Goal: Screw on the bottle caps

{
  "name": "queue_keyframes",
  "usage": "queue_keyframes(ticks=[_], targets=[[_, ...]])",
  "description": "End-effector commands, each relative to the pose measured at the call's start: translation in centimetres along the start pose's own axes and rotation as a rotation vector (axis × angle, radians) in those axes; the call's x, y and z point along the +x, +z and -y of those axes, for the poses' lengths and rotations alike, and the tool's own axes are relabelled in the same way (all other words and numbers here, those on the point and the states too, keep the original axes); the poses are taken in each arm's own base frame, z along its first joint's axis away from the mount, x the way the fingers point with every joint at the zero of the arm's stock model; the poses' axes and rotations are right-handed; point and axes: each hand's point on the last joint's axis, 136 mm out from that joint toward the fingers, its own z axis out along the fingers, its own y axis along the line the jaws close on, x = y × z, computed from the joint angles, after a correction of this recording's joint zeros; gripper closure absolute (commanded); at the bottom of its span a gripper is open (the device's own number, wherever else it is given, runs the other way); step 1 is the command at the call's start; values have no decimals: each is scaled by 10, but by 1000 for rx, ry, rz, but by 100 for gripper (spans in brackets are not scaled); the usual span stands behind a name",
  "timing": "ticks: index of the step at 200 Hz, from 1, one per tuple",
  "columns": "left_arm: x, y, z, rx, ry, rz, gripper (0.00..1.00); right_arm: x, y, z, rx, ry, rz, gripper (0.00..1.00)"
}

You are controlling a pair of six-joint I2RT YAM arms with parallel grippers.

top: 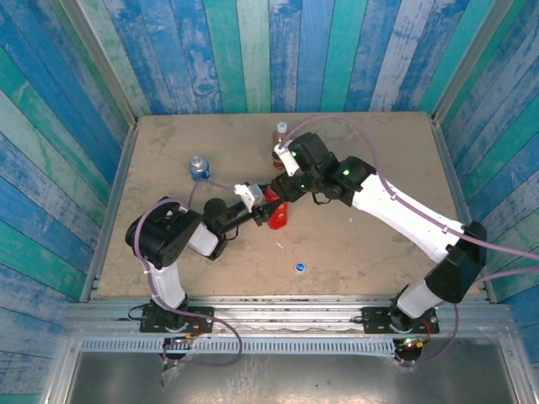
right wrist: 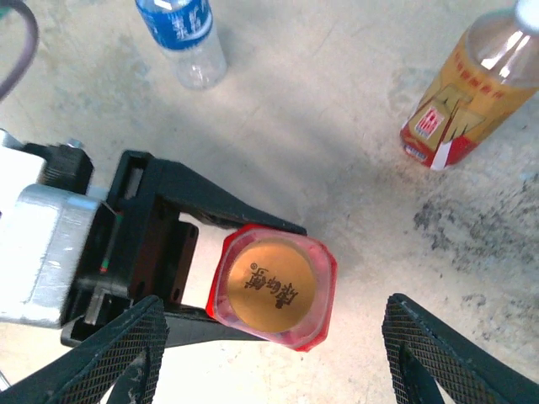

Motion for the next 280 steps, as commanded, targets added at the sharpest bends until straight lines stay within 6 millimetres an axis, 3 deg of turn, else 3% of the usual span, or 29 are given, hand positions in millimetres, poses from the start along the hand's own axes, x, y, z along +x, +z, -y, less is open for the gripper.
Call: queue_keyframes(ticks=[1, 33, 76, 209, 280], targets=[[31, -2, 4, 13, -37, -97, 48, -12, -7, 4, 28, 10, 69, 38], [30, -3, 5, 15, -32, -93, 48, -14, 0, 7, 34, 16, 60, 60], [31, -3, 7, 25, -21, -100, 47, -8, 14, 8, 28, 14, 14, 73], [29, -4, 7, 27, -14, -103, 47, 36, 25, 16, 40, 81, -125, 80], [28, -4, 8, 28, -15, -102, 46, 71, 35, 24, 73, 140, -199, 84]])
